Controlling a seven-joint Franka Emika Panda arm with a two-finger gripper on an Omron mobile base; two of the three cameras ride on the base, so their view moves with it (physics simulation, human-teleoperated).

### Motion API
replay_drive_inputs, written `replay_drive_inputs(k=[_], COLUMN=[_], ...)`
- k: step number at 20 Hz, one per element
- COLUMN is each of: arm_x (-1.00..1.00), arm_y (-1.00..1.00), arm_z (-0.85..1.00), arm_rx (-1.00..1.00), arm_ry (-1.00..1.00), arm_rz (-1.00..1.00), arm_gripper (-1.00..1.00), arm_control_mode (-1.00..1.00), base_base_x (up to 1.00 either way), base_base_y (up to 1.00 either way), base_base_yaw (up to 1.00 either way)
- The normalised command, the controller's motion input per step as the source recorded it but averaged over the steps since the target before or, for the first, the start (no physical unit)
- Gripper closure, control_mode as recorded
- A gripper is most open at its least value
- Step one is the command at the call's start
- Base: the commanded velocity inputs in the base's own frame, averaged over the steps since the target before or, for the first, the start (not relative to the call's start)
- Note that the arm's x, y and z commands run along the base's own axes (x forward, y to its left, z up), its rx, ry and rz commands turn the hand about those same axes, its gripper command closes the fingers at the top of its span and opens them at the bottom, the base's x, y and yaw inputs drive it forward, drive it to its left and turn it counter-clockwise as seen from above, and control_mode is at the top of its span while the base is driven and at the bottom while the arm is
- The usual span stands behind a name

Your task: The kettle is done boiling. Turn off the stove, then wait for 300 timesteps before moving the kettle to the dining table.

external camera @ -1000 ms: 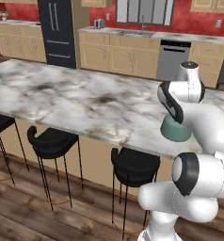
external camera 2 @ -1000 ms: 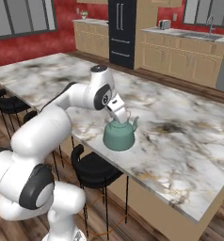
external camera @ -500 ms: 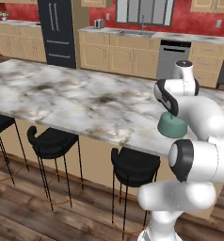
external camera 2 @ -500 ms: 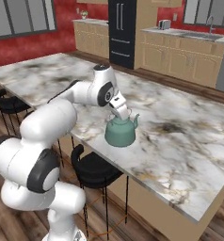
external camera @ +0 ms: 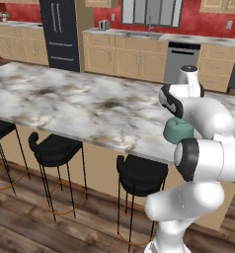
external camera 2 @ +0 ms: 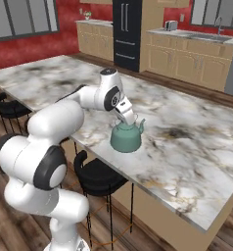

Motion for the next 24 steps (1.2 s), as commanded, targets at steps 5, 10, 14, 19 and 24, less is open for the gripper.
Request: replay_drive_inputs(k=[5,10,14,19,24], arm_x=[0.15,0.16,0.15,0.13,0.12], arm_y=[0.00,0.00,0.00,0.00,0.00], arm_z=[-0.13,-0.13,-0.16,-0.16,-0.15], arm_rx=[0.00,0.00,0.00,0.00,0.00], arm_ry=[0.00,0.00,0.00,0.00,0.00], arm_rz=[0.01,0.01,0.01,0.01,0.01], arm_gripper=[1.00,1.00,1.00,1.00,1.00], arm_control_mode=[-1.00,-1.00,-1.00,-1.00,-1.00], base_base_x=[0.00,0.00,0.00,0.00,0.00], base_base_y=[0.00,0.00,0.00,0.00,0.00], base_base_yaw=[0.00,0.00,0.00,0.00,0.00])
